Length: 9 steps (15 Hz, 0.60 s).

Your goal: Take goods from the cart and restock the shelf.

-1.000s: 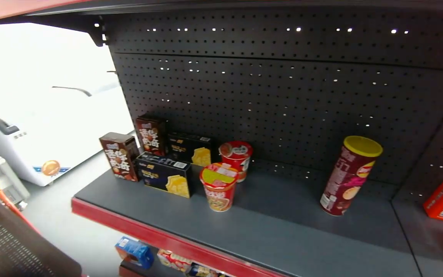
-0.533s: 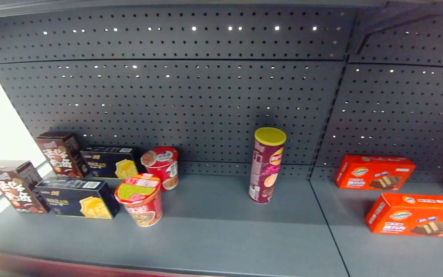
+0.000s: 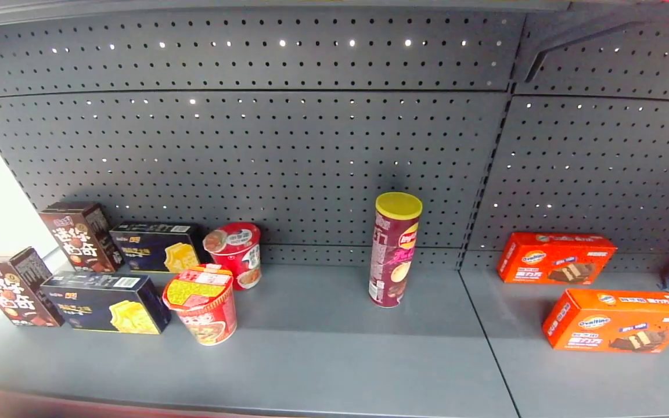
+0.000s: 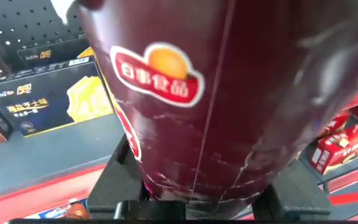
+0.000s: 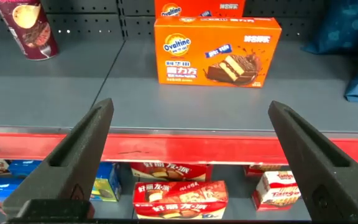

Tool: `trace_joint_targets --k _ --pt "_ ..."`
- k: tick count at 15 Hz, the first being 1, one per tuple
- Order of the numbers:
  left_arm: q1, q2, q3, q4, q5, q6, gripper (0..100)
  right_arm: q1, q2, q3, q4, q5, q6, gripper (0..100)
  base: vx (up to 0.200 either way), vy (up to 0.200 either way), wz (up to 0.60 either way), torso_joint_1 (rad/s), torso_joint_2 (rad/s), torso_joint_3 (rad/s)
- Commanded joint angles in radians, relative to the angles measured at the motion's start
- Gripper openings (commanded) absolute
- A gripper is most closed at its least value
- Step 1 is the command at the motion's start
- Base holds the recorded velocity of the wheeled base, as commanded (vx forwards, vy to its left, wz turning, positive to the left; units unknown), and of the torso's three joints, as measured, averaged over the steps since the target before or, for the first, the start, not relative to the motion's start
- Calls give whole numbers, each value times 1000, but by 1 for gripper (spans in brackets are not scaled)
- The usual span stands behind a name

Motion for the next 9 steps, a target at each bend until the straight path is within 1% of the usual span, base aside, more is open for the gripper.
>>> trace_joint_targets --k 1,2,9 --pt "1 4 12 -1 0 0 0 0 1 0 -1 0 0 100 0 0 0 0 0 0" --pt "1 4 12 -1 0 0 0 0 1 0 -1 2 0 100 0 0 -600 2 2 2" --pt "1 4 12 0 1 -1 0 0 1 0 -1 2 0 100 0 0 0 0 0 0"
